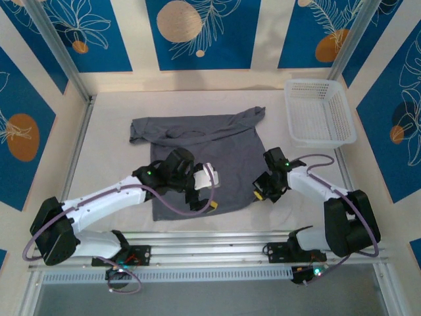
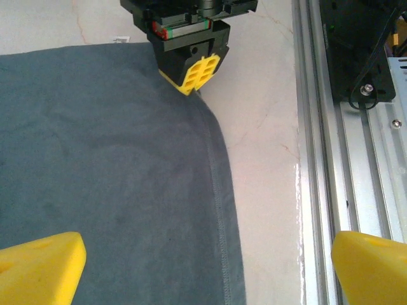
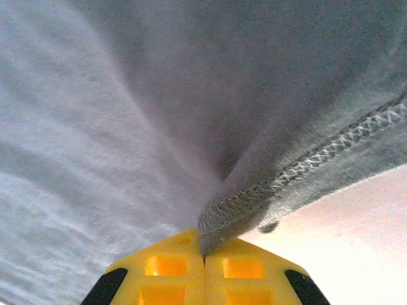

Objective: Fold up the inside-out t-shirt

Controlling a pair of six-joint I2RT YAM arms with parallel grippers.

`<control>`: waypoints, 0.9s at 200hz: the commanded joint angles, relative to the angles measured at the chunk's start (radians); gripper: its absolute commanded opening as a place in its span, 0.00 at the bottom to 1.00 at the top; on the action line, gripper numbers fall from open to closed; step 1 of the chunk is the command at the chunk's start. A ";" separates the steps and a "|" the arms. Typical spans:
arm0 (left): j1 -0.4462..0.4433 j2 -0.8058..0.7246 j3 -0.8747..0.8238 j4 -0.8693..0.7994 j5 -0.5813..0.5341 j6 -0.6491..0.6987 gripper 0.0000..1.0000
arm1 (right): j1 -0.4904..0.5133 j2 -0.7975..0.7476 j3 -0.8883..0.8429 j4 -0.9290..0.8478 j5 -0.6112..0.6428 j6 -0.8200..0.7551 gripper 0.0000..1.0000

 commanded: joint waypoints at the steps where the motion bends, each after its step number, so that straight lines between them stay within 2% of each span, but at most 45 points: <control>1: -0.026 0.041 -0.018 0.081 0.079 -0.039 0.99 | 0.010 -0.015 0.080 -0.020 -0.056 -0.029 0.00; 21: -0.078 0.139 0.005 0.167 0.111 -0.076 0.99 | 0.010 -0.029 0.134 -0.037 -0.078 -0.008 0.00; 47: -0.130 0.331 0.116 0.235 0.030 -0.203 0.99 | 0.004 -0.043 0.195 -0.042 -0.085 0.025 0.00; 88: -0.153 0.533 0.256 0.214 -0.311 -0.310 0.99 | 0.002 -0.060 0.273 -0.079 -0.087 0.023 0.00; 98: -0.151 0.560 0.274 0.175 -0.430 -0.340 0.95 | 0.001 -0.067 0.284 -0.093 -0.082 0.018 0.00; 114: -0.138 0.555 0.263 0.131 -0.591 -0.367 0.85 | -0.010 -0.084 0.293 -0.122 -0.060 0.006 0.00; 144: -0.065 0.432 0.118 0.150 -0.731 -0.416 0.74 | -0.056 -0.111 0.251 -0.113 -0.067 -0.005 0.00; 165: 0.004 0.352 0.025 0.159 -0.754 -0.420 0.58 | -0.071 -0.110 0.242 -0.108 -0.087 -0.019 0.00; 180: 0.060 0.318 -0.022 0.182 -0.681 -0.410 0.53 | -0.075 -0.111 0.244 -0.107 -0.093 -0.025 0.00</control>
